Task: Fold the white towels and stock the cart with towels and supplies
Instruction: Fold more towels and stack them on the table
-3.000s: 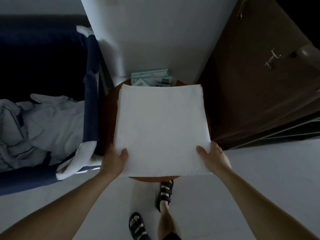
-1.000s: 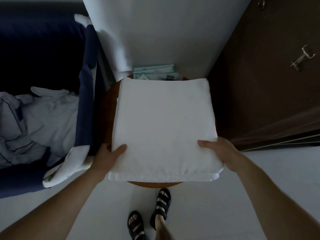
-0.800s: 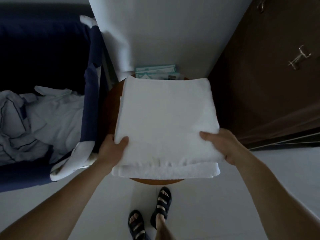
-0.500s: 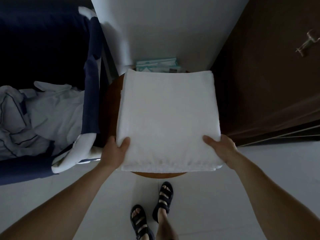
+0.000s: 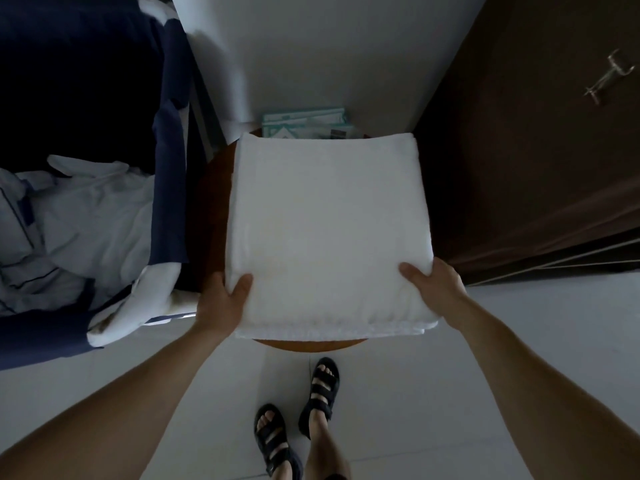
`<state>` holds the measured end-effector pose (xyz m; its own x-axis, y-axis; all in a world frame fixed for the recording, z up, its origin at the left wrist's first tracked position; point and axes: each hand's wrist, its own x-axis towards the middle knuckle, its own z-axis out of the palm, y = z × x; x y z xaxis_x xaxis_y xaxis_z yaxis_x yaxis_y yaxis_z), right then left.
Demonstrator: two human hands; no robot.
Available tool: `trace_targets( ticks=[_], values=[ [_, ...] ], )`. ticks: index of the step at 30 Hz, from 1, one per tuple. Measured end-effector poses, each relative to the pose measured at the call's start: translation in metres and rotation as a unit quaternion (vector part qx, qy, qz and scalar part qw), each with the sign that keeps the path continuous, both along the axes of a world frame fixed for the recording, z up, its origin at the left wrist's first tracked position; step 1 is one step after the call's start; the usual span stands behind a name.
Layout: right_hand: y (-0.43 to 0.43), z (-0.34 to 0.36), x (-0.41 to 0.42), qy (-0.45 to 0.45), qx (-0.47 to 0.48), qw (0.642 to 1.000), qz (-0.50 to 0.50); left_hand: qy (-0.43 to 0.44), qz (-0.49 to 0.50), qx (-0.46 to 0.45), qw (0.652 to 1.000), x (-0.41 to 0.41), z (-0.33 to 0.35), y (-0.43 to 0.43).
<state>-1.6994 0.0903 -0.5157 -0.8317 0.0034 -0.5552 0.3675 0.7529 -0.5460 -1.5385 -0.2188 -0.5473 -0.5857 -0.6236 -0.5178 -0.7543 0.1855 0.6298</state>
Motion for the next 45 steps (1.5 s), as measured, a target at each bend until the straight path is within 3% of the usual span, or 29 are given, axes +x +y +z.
trace_targets(
  ticks=[8,11,15,18,22,31,37,45],
  values=[
    [-0.004,0.003,0.007,0.013,0.068,0.998,0.003,0.007,-0.011,-0.042,0.999,0.006,-0.011,-0.002],
    [-0.009,-0.006,0.022,0.04,0.119,0.992,0.008,0.011,-0.054,-0.126,0.99,0.0,-0.008,0.003],
    [-0.016,0.007,0.021,0.265,0.247,0.919,0.158,0.033,-0.254,-0.346,0.903,-0.017,0.003,0.019],
    [-0.025,0.002,0.02,0.277,0.243,0.885,0.283,0.033,-0.356,-0.365,0.86,-0.038,0.0,0.027],
    [-0.016,-0.038,0.021,0.179,0.235,0.904,0.309,-0.021,-0.368,-0.331,0.869,-0.042,-0.029,0.022],
    [-0.02,-0.055,0.021,0.174,0.238,0.906,0.304,-0.039,-0.36,-0.328,0.873,-0.042,-0.045,0.022],
    [-0.035,-0.02,0.014,0.177,0.265,0.884,0.343,-0.051,-0.372,-0.294,0.879,-0.059,0.005,0.013],
    [-0.16,0.051,-0.007,0.263,0.155,0.854,0.421,-0.009,-0.288,-0.349,0.892,-0.093,0.112,-0.05]
  ],
)
